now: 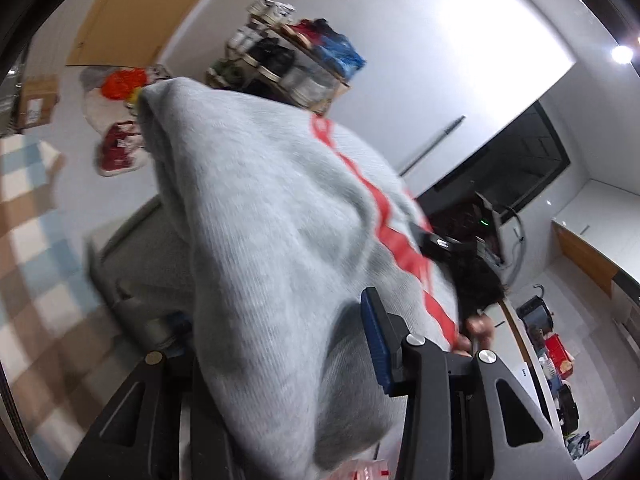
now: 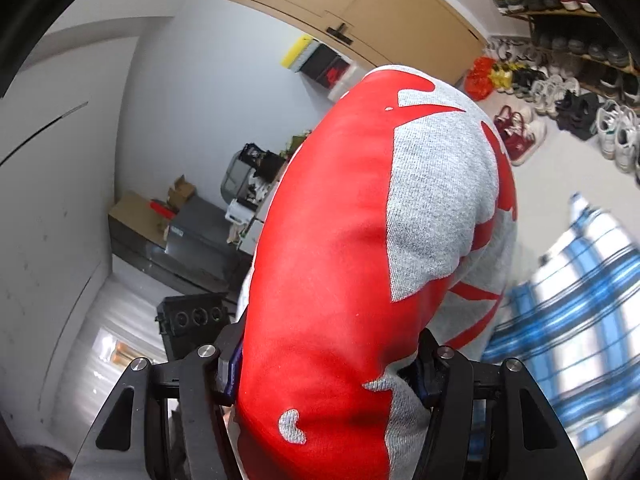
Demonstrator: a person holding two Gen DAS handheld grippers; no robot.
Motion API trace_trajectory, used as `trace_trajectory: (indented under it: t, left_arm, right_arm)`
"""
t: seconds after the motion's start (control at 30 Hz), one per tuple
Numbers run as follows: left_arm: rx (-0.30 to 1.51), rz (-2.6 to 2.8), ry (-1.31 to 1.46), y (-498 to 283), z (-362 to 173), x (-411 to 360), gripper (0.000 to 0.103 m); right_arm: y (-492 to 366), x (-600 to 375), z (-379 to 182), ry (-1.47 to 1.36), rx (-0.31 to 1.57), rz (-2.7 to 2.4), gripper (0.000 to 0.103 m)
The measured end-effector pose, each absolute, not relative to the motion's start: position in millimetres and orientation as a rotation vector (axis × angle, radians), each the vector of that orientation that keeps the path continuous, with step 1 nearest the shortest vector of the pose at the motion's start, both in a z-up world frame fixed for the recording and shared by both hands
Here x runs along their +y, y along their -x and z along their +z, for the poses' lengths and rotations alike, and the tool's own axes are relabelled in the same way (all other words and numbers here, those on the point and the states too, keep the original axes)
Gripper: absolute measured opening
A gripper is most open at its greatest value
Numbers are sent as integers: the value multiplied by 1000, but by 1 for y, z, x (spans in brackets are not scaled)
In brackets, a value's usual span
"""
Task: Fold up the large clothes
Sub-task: 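Carry the folded grey sweatshirt with both grippers toward the grey storage ottoman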
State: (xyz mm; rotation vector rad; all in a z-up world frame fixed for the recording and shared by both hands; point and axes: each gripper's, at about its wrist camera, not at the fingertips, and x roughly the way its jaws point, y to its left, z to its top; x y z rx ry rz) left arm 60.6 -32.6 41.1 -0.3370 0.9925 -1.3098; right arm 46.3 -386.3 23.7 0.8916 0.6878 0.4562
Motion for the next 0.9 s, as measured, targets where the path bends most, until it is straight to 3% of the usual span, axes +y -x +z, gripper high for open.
trace_trajectory:
  t: [0.27,0.43,0.7,0.9]
  left_arm:
    - [1256,-1310,391,-27,-96,-91,35]
    - [1224,-1284,389,-29,-99,-73,35]
    - [1270,-1186,345,-44,-105,-69,35]
    - [1254,-1134,281,-41,-99,-69,36]
  right_arm:
    - [-55,-473,-90,-878,1094,263,67]
    - [-44,-471,-119,-815,1002,269,89]
    - [-43,-485,-89,-722,1059,205,92]
    - [-15,-470,-43,-427,1003,-34,94]
